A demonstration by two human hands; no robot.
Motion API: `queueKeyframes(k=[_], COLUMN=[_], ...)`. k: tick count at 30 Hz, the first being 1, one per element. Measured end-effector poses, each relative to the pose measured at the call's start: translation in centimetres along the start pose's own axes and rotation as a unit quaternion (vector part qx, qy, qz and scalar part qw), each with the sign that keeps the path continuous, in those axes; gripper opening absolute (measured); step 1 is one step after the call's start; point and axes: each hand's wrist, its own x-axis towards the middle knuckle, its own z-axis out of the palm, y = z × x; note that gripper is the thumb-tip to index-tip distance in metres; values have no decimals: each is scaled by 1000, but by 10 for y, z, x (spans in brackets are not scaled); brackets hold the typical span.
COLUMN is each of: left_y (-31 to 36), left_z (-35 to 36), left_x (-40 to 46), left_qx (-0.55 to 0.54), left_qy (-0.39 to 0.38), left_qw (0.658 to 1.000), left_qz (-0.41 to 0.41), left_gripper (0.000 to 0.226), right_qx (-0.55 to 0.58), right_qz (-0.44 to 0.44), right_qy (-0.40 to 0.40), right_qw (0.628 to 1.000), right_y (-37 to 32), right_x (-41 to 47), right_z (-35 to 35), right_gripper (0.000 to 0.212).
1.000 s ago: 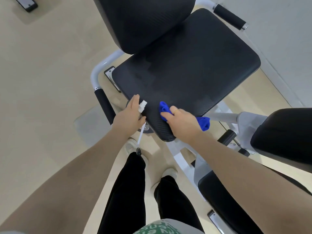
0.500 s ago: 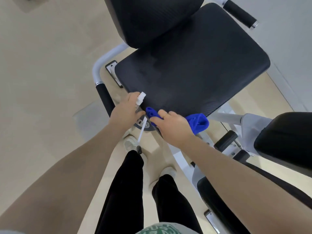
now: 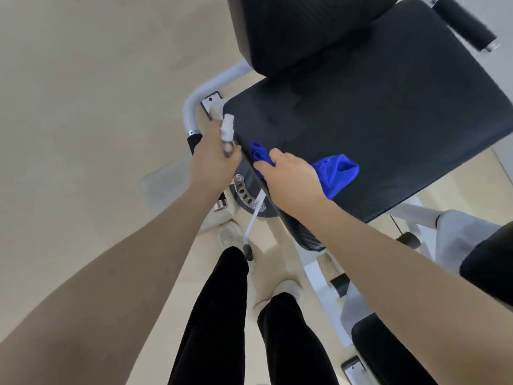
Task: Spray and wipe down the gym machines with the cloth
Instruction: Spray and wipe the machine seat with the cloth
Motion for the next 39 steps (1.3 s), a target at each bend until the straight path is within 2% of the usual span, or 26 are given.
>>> queueKeyframes(k=[2, 3, 4, 6, 7, 8, 10, 12, 15, 17, 19, 21, 23, 24, 27, 29, 31, 33, 35, 36, 39], left_y=[-3, -3, -3, -5, -6, -7, -4, 0, -1, -3, -4, -7, -7, -8, -9, -11, -14, -16, -19, -21, -24], left_z=[-1, -1, 0, 3, 4, 6, 8, 9, 6, 3, -1, -4, -8, -11, -18, -22, -27, -29, -29, -29, -31], left_x=[4, 7, 10, 20, 25, 30, 39, 44, 46, 48, 50, 52, 52, 52, 54, 54, 52, 51, 51, 52, 51], left_qx=[8, 11, 17, 45, 65, 74, 41, -8, -19, -23, -40, -56, -58, -60, -87, -111, -128, -140, -142, -145, -176], left_qy=[-11, -23, -38, -57, -58, -55, -44, -37, -47, -58, -73, -93, -109, -112, -106, -117, -136, -138, -119, -104, -58], left_qw=[1000, 1000, 999, 996, 994, 993, 996, 999, 999, 998, 996, 994, 992, 992, 990, 987, 982, 980, 982, 983, 981], left_qz=[4, 11, 19, 49, 66, 77, 65, 35, 14, 11, 12, 13, 7, 3, -19, -19, -15, -21, -35, -42, -54], left_gripper=[27, 29, 31, 35, 37, 37, 33, 28, 26, 27, 32, 28, 22, 24, 27, 25, 24, 22, 23, 23, 20], right_qx=[10, 8, 11, 49, 52, 39, 30, 22, -1, -39, -41, 21, 62, 68, 30, 19, -8, -21, 20, 30, 5], right_qz=[-1, 39, 106, 267, 310, 316, 241, 105, -9, 10, 133, 279, 328, 303, 102, 37, 55, 147, 253, 278, 222], right_qy=[7, 13, 23, 49, 58, 60, 51, 30, 3, 15, 49, 79, 85, 78, 33, 9, -3, 10, 31, 37, 27], right_qw=[1000, 999, 994, 961, 947, 946, 969, 994, 1000, 999, 989, 957, 939, 947, 994, 999, 998, 989, 967, 959, 975], right_y=[19, 37, 58, 93, 96, 90, 59, 19, 11, 37, 63, 70, 53, 38, -12, -12, 11, 26, 19, 10, -15], right_x=[12, 22, 31, 45, 48, 51, 54, 48, 57, 76, 99, 116, 120, 119, 107, 110, 119, 124, 125, 128, 137], right_z=[-10, -14, -18, -25, -25, -25, -18, -11, -20, -29, -31, -29, -27, -27, -22, -26, -31, -30, -23, -21, -21], right_gripper=[36, 37, 37, 38, 37, 36, 34, 35, 35, 37, 39, 41, 39, 39, 38, 42, 45, 47, 46, 45, 43])
